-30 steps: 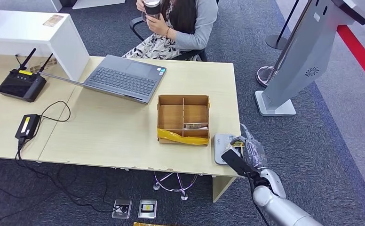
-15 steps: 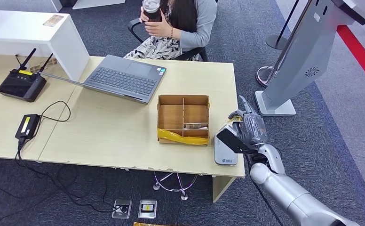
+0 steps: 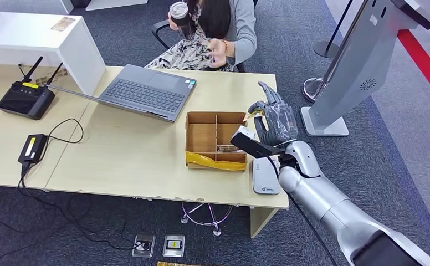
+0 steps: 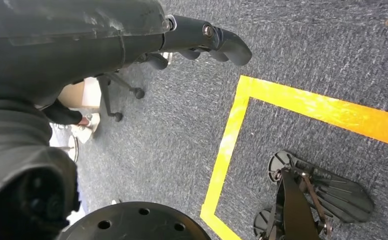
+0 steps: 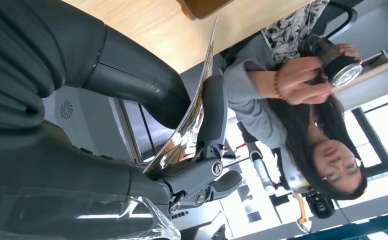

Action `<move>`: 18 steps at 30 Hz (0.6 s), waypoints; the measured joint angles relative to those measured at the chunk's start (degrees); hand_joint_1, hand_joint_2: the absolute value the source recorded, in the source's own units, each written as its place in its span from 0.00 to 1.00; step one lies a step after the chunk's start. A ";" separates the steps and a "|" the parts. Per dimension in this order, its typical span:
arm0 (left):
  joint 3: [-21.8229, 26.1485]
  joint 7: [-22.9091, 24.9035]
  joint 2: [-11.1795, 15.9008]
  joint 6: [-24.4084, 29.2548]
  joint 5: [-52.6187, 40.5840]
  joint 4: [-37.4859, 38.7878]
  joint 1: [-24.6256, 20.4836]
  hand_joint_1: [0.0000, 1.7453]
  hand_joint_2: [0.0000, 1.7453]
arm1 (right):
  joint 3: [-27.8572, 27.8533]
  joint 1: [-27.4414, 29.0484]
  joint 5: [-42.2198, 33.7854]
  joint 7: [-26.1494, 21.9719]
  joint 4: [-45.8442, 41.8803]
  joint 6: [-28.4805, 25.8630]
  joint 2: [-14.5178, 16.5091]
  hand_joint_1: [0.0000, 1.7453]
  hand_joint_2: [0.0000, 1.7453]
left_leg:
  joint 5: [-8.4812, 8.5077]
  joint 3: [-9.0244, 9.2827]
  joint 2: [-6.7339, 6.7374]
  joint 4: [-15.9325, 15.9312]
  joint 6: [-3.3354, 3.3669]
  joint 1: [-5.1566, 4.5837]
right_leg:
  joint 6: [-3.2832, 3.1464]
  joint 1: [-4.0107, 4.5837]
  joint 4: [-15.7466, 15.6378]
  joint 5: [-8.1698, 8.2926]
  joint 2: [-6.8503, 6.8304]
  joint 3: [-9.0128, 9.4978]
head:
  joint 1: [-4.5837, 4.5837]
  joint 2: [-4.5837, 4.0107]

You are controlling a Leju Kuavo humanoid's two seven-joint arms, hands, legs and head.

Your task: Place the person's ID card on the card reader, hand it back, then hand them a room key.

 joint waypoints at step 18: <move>-0.91 -13.51 1.44 -0.32 -0.52 0.00 0.06 0.00 0.00 | 0.16 -1.03 3.03 1.72 9.23 -1.78 3.87 1.00 1.00 | 0.00 0.01 0.00 0.01 0.00 0.00 | 0.00 0.00 -0.02 0.00 0.02 -0.02 | -0.01 0.00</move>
